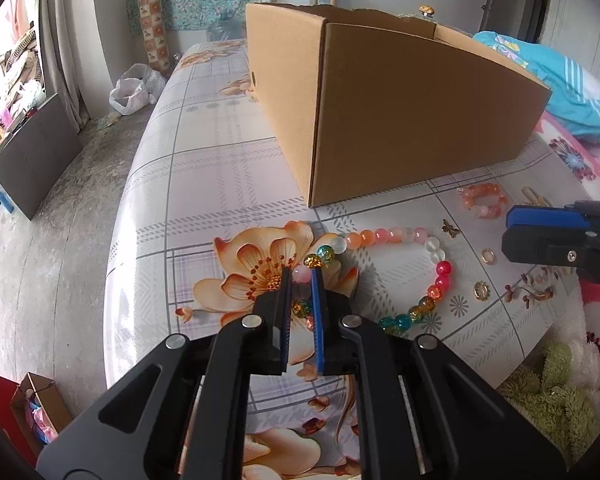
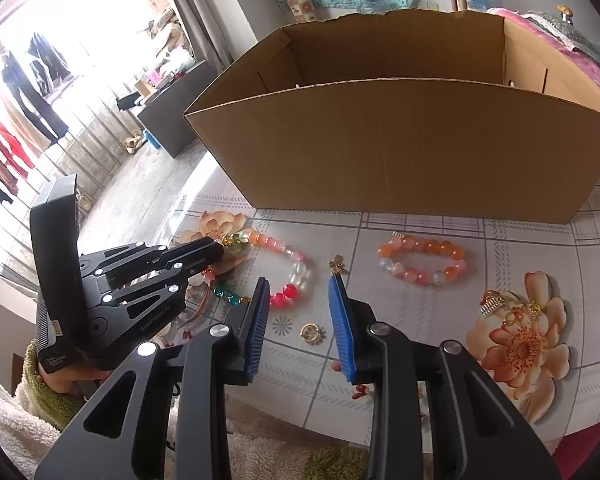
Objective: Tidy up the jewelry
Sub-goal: 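Lift the bead bracelet into the box and open the left gripper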
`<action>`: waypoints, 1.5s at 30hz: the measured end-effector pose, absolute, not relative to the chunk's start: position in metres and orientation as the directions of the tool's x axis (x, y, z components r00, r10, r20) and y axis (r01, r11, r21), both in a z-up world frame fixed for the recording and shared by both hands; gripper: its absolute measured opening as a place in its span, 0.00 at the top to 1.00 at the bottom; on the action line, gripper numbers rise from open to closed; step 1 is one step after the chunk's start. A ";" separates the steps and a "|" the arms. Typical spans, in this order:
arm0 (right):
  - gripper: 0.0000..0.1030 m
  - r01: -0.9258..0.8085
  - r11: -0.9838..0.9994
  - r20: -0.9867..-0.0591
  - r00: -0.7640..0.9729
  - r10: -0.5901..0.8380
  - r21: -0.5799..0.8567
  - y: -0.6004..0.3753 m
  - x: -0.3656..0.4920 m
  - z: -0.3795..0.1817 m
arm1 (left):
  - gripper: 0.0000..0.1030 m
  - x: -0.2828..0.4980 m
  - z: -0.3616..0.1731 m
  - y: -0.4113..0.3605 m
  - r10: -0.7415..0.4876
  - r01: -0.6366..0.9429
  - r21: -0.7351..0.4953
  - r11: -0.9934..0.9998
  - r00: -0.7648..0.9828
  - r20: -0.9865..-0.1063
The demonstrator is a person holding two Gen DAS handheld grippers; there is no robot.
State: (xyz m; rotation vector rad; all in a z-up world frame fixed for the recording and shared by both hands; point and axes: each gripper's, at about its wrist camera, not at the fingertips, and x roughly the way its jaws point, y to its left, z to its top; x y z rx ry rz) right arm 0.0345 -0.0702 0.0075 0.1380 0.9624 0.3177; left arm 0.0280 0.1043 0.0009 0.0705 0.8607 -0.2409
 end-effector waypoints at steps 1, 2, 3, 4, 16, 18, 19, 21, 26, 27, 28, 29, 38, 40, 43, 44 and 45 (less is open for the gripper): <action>0.71 -0.211 0.943 -0.785 0.523 0.332 0.258 -0.067 0.038 0.006 | 0.92 0.028 0.001 0.105 -0.182 0.235 -0.040 0.971 0.626 -0.758; 0.71 -0.218 0.941 -0.787 0.517 0.336 0.258 -0.065 0.041 0.005 | 0.92 0.027 0.000 0.107 -0.186 0.234 -0.045 0.971 0.625 -0.758; 0.72 -0.226 0.941 -0.791 0.512 0.336 0.253 -0.061 0.045 0.004 | 0.92 0.027 0.000 0.108 -0.189 0.234 -0.049 0.971 0.623 -0.759; 0.73 -0.235 0.940 -0.793 0.508 0.335 0.246 -0.057 0.048 0.003 | 0.92 0.027 0.000 0.109 -0.192 0.235 -0.052 0.971 0.623 -0.758; 0.87 -0.272 0.952 -0.855 0.453 0.253 0.138 -0.030 0.081 -0.022 | 0.92 0.029 -0.002 0.109 -0.190 0.224 -0.057 0.973 0.630 -0.753; 0.87 -0.290 0.952 -0.852 0.469 0.232 0.100 -0.026 0.080 -0.021 | 0.92 0.028 -0.003 0.108 -0.182 0.217 -0.052 0.975 0.637 -0.749; 0.90 -0.297 0.951 -0.851 0.473 0.226 0.087 -0.024 0.079 -0.021 | 0.92 0.028 -0.004 0.107 -0.177 0.215 -0.047 0.976 0.641 -0.746; 0.91 -0.299 0.950 -0.846 0.480 0.234 0.092 -0.024 0.077 -0.020 | 0.92 0.028 -0.004 0.106 -0.175 0.212 -0.045 0.976 0.650 -0.740; 0.91 -0.302 0.945 -0.808 0.522 0.273 0.125 -0.032 0.067 -0.002 | 0.92 0.022 0.013 0.111 -0.204 0.208 -0.080 0.975 0.686 -0.699; 0.91 -0.304 0.944 -0.796 0.537 0.278 0.125 -0.033 0.064 0.005 | 0.92 0.019 0.022 0.112 -0.207 0.211 -0.080 0.974 0.700 -0.684; 0.91 -0.309 0.943 -0.785 0.550 0.284 0.124 -0.034 0.061 0.012 | 0.92 0.016 0.030 0.112 -0.218 0.219 -0.084 0.972 0.713 -0.667; 0.91 -0.313 0.942 -0.772 0.566 0.291 0.126 -0.036 0.058 0.020 | 0.92 0.014 0.041 0.111 -0.233 0.229 -0.091 0.969 0.727 -0.646; 0.91 -0.351 0.928 -0.583 0.732 0.353 0.123 -0.058 0.048 0.122 | 0.92 0.025 0.150 0.089 -0.347 0.365 -0.043 0.930 0.836 -0.425; 0.91 -0.342 0.933 -0.565 0.751 0.342 0.111 -0.071 0.063 0.139 | 0.92 0.047 0.157 0.079 -0.347 0.376 -0.019 0.927 0.834 -0.429; 0.91 -0.332 0.929 -0.604 0.712 0.359 0.161 -0.087 0.101 0.140 | 0.92 0.088 0.151 0.064 -0.338 0.385 0.000 0.923 0.810 -0.480; 0.91 -0.319 0.929 -0.632 0.686 0.362 0.186 -0.093 0.117 0.136 | 0.92 0.103 0.146 0.059 -0.322 0.380 0.011 0.925 0.799 -0.507; 0.91 -0.299 0.931 -0.660 0.660 0.360 0.208 -0.096 0.131 0.128 | 0.92 0.114 0.141 0.055 -0.312 0.380 0.017 0.925 0.785 -0.535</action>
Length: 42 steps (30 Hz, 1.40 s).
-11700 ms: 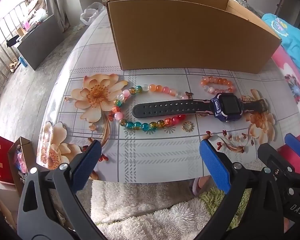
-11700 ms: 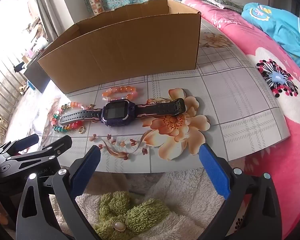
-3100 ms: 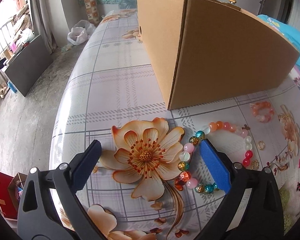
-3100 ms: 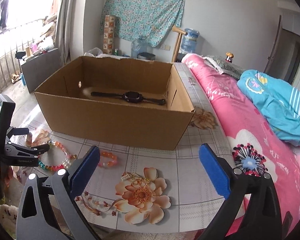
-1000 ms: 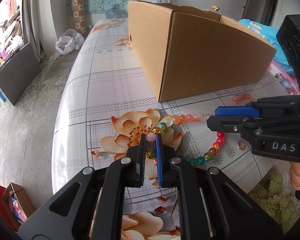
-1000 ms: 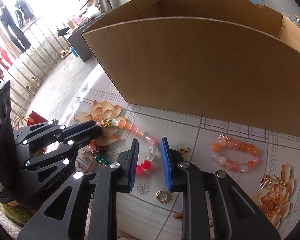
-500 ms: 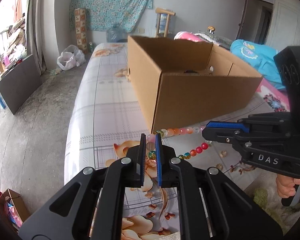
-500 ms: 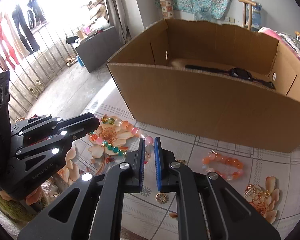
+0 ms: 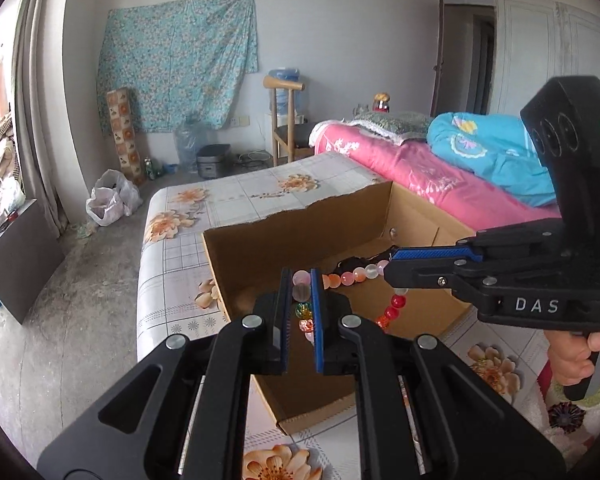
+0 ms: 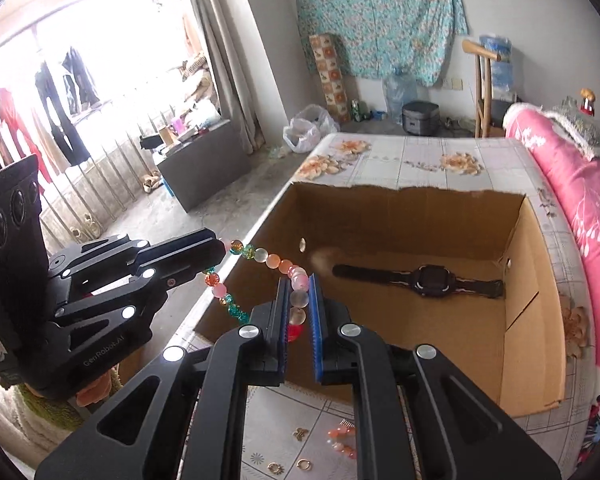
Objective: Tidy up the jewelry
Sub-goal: 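Lift the bead bracelet into the box and open the left gripper, then move the left gripper to a small gold ring and grasp it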
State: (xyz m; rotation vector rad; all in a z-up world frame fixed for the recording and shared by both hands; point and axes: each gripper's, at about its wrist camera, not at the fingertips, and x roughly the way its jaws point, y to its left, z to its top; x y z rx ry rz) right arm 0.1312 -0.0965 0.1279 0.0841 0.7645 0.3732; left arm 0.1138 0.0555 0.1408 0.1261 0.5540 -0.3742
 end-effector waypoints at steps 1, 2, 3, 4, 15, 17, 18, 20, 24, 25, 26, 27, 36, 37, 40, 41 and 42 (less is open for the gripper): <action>0.91 -0.275 0.934 -0.688 0.633 0.355 0.228 -0.101 0.146 0.121 | 0.92 0.127 0.134 0.052 -0.298 0.376 0.021 0.926 0.768 -0.567; 0.91 -0.257 0.935 -0.713 0.606 0.353 0.244 -0.103 0.159 0.112 | 0.92 0.137 0.128 0.049 -0.290 0.376 0.024 0.926 0.752 -0.592; 0.90 -0.247 0.933 -0.731 0.581 0.358 0.260 -0.104 0.171 0.105 | 0.92 0.146 0.123 0.047 -0.284 0.378 0.027 0.925 0.739 -0.611; 0.90 -0.237 0.930 -0.744 0.559 0.366 0.280 -0.104 0.180 0.097 | 0.92 0.154 0.117 0.045 -0.269 0.373 0.035 0.927 0.729 -0.630; 0.90 -0.169 0.915 -0.770 0.496 0.401 0.367 -0.105 0.204 0.066 | 0.92 0.169 0.111 0.051 -0.230 0.356 0.074 0.932 0.735 -0.638; 0.89 -0.164 0.912 -0.752 0.522 0.403 0.375 -0.116 0.198 0.074 | 0.90 0.159 0.118 0.057 -0.242 0.348 0.060 0.935 0.755 -0.609; 0.89 -0.158 0.913 -0.744 0.536 0.400 0.376 -0.120 0.193 0.077 | 0.90 0.157 0.121 0.060 -0.243 0.341 0.055 0.938 0.764 -0.597; 0.89 -0.158 0.913 -0.727 0.561 0.396 0.375 -0.130 0.182 0.085 | 0.82 0.142 0.127 0.069 -0.248 0.323 0.036 0.946 0.787 -0.566; 0.65 -0.187 0.919 -0.681 0.623 0.385 0.348 -0.145 0.144 0.101 | 0.74 0.109 0.132 0.086 -0.285 0.319 -0.024 0.947 0.806 -0.519; 0.65 -0.194 0.920 -0.667 0.640 0.381 0.339 -0.149 0.132 0.104 | 0.70 0.099 0.132 0.089 -0.298 0.327 -0.036 0.944 0.807 -0.510; 0.64 -0.199 0.921 -0.653 0.655 0.379 0.335 -0.154 0.120 0.107 | 0.64 0.088 0.131 0.092 -0.312 0.334 -0.049 0.941 0.805 -0.504; 0.61 -0.207 0.920 -0.637 0.670 0.382 0.334 -0.159 0.106 0.109 | 0.62 0.078 0.129 0.094 -0.324 0.340 -0.062 0.938 0.803 -0.501; 0.53 -0.099 0.933 -0.625 0.718 0.307 0.345 -0.200 0.011 0.077 | 0.39 0.013 0.073 0.086 -0.354 0.338 -0.139 0.931 0.744 -0.567; 0.53 -0.069 0.937 -0.639 0.714 0.286 0.343 -0.202 0.005 0.067 | 0.39 0.010 0.062 0.081 -0.348 0.336 -0.135 0.932 0.729 -0.589; 0.53 0.009 0.933 -0.682 0.685 0.257 0.361 -0.208 -0.007 0.037 | 0.39 0.002 0.034 0.065 -0.346 0.342 -0.138 0.929 0.675 -0.652; 0.53 0.032 0.930 -0.694 0.675 0.250 0.366 -0.210 -0.011 0.029 | 0.39 0.000 0.026 0.059 -0.349 0.351 -0.139 0.926 0.657 -0.668; 0.53 0.053 0.930 -0.707 0.666 0.238 0.363 -0.211 -0.013 0.021 | 0.39 -0.003 0.020 0.054 -0.356 0.365 -0.138 0.921 0.640 -0.681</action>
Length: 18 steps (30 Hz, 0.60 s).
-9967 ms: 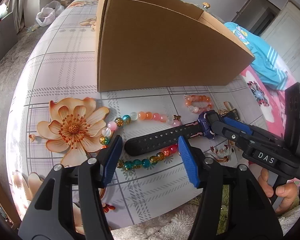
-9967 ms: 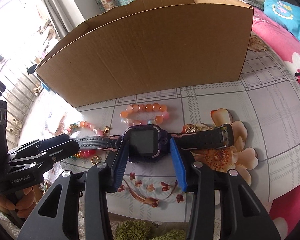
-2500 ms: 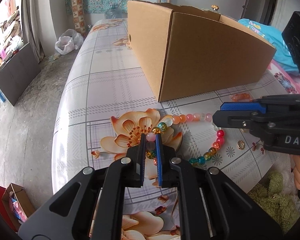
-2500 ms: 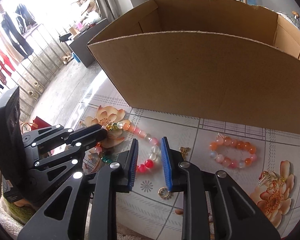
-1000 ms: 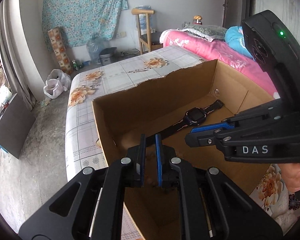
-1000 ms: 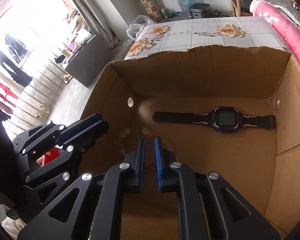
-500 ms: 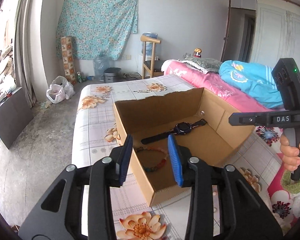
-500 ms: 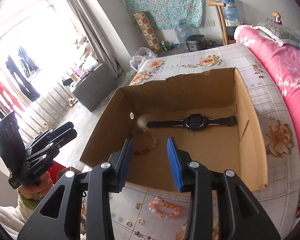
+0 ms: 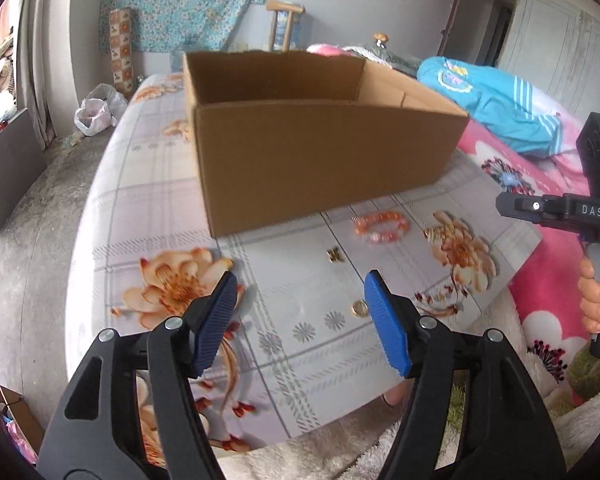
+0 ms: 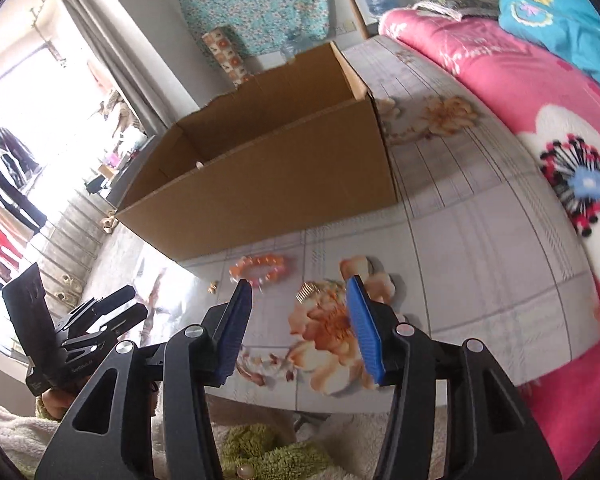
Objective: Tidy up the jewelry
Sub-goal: 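Move the left gripper to a small gold ring and grasp it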
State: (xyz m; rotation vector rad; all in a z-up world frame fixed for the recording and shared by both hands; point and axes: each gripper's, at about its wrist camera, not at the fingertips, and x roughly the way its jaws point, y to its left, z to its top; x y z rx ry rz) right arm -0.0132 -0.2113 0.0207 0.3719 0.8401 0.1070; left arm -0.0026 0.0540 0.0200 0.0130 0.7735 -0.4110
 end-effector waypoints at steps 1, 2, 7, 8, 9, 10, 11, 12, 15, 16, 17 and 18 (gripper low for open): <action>0.53 0.071 0.934 -0.722 0.656 0.220 0.349 -0.212 -0.018 0.013 | 0.39 -0.005 0.014 0.049 -0.356 0.377 -0.131 0.917 0.627 -0.693; 0.53 0.084 0.939 -0.735 0.647 0.203 0.334 -0.211 -0.020 0.007 | 0.39 -0.008 0.010 0.044 -0.351 0.388 -0.116 0.914 0.617 -0.704; 0.53 0.098 0.961 -0.757 0.638 0.139 0.258 -0.207 -0.026 -0.004 | 0.39 -0.019 0.002 0.032 -0.332 0.409 -0.071 0.910 0.612 -0.718; 0.53 0.097 0.965 -0.759 0.639 0.128 0.244 -0.206 -0.027 -0.005 | 0.39 -0.020 0.001 0.031 -0.325 0.405 -0.068 0.912 0.612 -0.721; 0.53 0.102 0.969 -0.764 0.636 0.110 0.224 -0.205 -0.027 -0.007 | 0.39 -0.021 0.000 0.031 -0.320 0.400 -0.065 0.914 0.612 -0.723; 0.46 0.101 0.973 -0.768 0.632 0.099 0.209 -0.205 -0.026 -0.008 | 0.39 -0.022 -0.001 0.031 -0.317 0.399 -0.064 0.915 0.612 -0.724; 0.40 0.097 0.975 -0.771 0.629 0.097 0.202 -0.205 -0.027 -0.010 | 0.39 -0.022 -0.002 0.029 -0.314 0.399 -0.059 0.915 0.611 -0.727; 0.31 0.097 0.975 -0.773 0.627 0.096 0.200 -0.205 -0.026 -0.011 | 0.39 -0.021 -0.003 0.027 -0.302 0.395 -0.049 0.917 0.610 -0.732; 0.30 0.090 0.975 -0.773 0.626 0.104 0.203 -0.209 -0.024 -0.013 | 0.39 -0.017 -0.009 0.024 -0.275 0.380 -0.031 0.925 0.609 -0.744; 0.30 0.085 0.976 -0.770 0.630 0.105 0.202 -0.208 -0.025 -0.012 | 0.39 -0.016 -0.010 0.024 -0.267 0.372 -0.028 0.928 0.607 -0.749; 0.30 0.081 0.976 -0.768 0.632 0.108 0.204 -0.209 -0.024 -0.012 | 0.39 -0.015 -0.010 0.023 -0.258 0.365 -0.024 0.931 0.608 -0.751; 0.30 0.077 0.975 -0.767 0.631 0.115 0.209 -0.209 -0.024 -0.013 | 0.39 -0.016 -0.010 0.024 -0.249 0.357 -0.017 0.934 0.614 -0.749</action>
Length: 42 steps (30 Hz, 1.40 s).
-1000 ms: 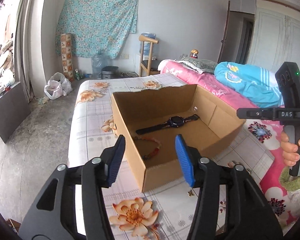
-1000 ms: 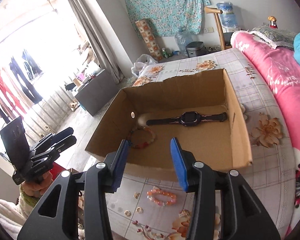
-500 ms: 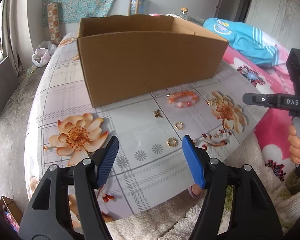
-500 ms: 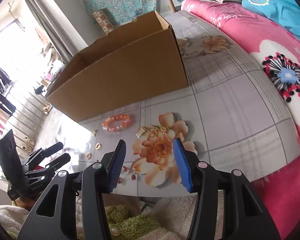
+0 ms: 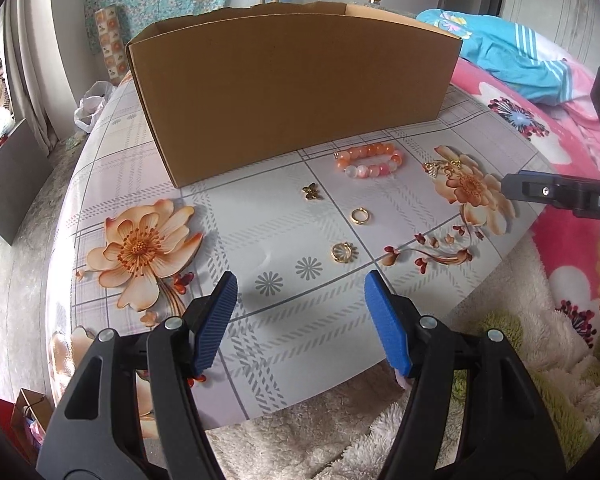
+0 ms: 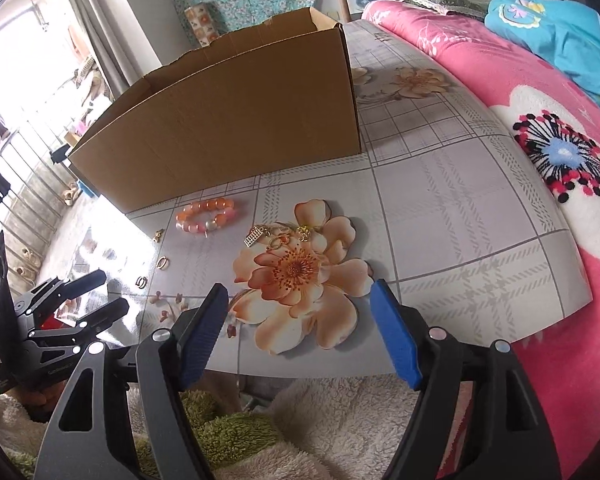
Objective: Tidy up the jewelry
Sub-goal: 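Move the left gripper to a small gold ring and grasp it, then carry the gold ring into the box and open the left gripper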
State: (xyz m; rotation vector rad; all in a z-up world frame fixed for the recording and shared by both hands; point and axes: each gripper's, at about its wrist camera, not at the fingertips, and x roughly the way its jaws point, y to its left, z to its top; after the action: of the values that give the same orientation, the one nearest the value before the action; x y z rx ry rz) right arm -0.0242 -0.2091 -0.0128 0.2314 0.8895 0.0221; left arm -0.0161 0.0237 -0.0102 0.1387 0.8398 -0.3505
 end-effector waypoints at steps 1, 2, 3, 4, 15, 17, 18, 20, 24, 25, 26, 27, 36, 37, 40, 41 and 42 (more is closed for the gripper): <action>0.30 0.074 0.974 -0.766 0.631 0.121 0.216 -0.208 -0.026 -0.013 | 0.39 -0.017 -0.009 0.024 -0.238 0.346 -0.009 0.938 0.624 -0.745; 0.30 0.069 0.973 -0.763 0.634 0.129 0.221 -0.208 -0.026 -0.013 | 0.39 -0.019 -0.008 0.024 -0.230 0.337 -0.005 0.942 0.633 -0.740; 0.30 0.061 0.972 -0.758 0.638 0.136 0.225 -0.206 -0.027 -0.012 | 0.39 -0.020 -0.007 0.025 -0.221 0.325 0.000 0.946 0.644 -0.732; 0.30 0.051 0.972 -0.750 0.646 0.141 0.227 -0.204 -0.028 -0.010 | 0.39 -0.022 -0.006 0.026 -0.210 0.311 0.007 0.950 0.658 -0.723; 0.43 -0.095 0.961 -0.699 0.668 0.255 0.260 -0.147 -0.024 -0.005 | 0.53 -0.023 -0.002 0.005 -0.227 0.376 0.069 0.924 0.685 -0.692; 0.49 -0.112 0.963 -0.706 0.659 0.258 0.246 -0.137 -0.019 -0.007 | 0.61 -0.020 -0.006 0.001 -0.229 0.390 0.074 0.918 0.672 -0.704; 0.51 -0.117 0.962 -0.711 0.652 0.263 0.248 -0.134 -0.017 -0.008 | 0.63 -0.018 -0.007 0.001 -0.233 0.398 0.072 0.914 0.662 -0.712; 0.56 -0.128 0.957 -0.715 0.640 0.280 0.260 -0.129 -0.014 -0.010 | 0.71 -0.014 -0.010 -0.001 -0.235 0.405 0.069 0.912 0.651 -0.722; 0.62 -0.134 0.956 -0.736 0.614 0.285 0.259 -0.125 -0.008 -0.014 | 0.73 -0.010 -0.012 -0.003 -0.243 0.411 0.062 0.910 0.647 -0.723; 0.62 -0.133 0.957 -0.739 0.610 0.285 0.260 -0.124 -0.006 -0.014 | 0.73 -0.009 -0.013 -0.003 -0.246 0.413 0.061 0.909 0.647 -0.722; 0.63 -0.129 0.957 -0.741 0.609 0.283 0.259 -0.124 -0.005 -0.015 | 0.73 -0.008 -0.013 -0.003 -0.249 0.415 0.059 0.908 0.647 -0.721; 0.63 -0.125 0.957 -0.744 0.606 0.281 0.260 -0.124 -0.004 -0.015 | 0.73 -0.007 -0.013 -0.003 -0.253 0.418 0.057 0.907 0.646 -0.721; 0.68 -0.113 0.960 -0.748 0.606 0.270 0.255 -0.125 0.004 -0.015 | 0.90 -0.008 -0.013 -0.008 -0.281 0.451 0.052 0.891 0.638 -0.717; 0.68 -0.117 0.960 -0.749 0.604 0.272 0.254 -0.124 0.005 -0.015 | 0.90 -0.008 -0.013 -0.006 -0.282 0.447 0.047 0.893 0.638 -0.716; 0.68 -0.136 0.959 -0.753 0.596 0.280 0.249 -0.116 0.013 -0.016 | 0.90 -0.005 -0.013 0.000 -0.264 0.423 0.047 0.905 0.644 -0.718; 0.68 -0.146 0.960 -0.755 0.593 0.279 0.240 -0.114 0.015 -0.016 | 0.90 -0.003 -0.012 0.005 -0.259 0.411 0.042 0.911 0.646 -0.718; 0.68 -0.156 0.960 -0.757 0.591 0.278 0.230 -0.111 0.016 -0.016 | 0.90 -0.002 -0.012 0.009 -0.256 0.399 0.032 0.917 0.647 -0.718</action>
State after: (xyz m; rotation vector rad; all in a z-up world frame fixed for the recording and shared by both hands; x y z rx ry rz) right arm 0.0155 -0.1113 -0.0164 0.1447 0.9044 0.2536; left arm -0.0017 0.0094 -0.0123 0.1941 0.7829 -0.3751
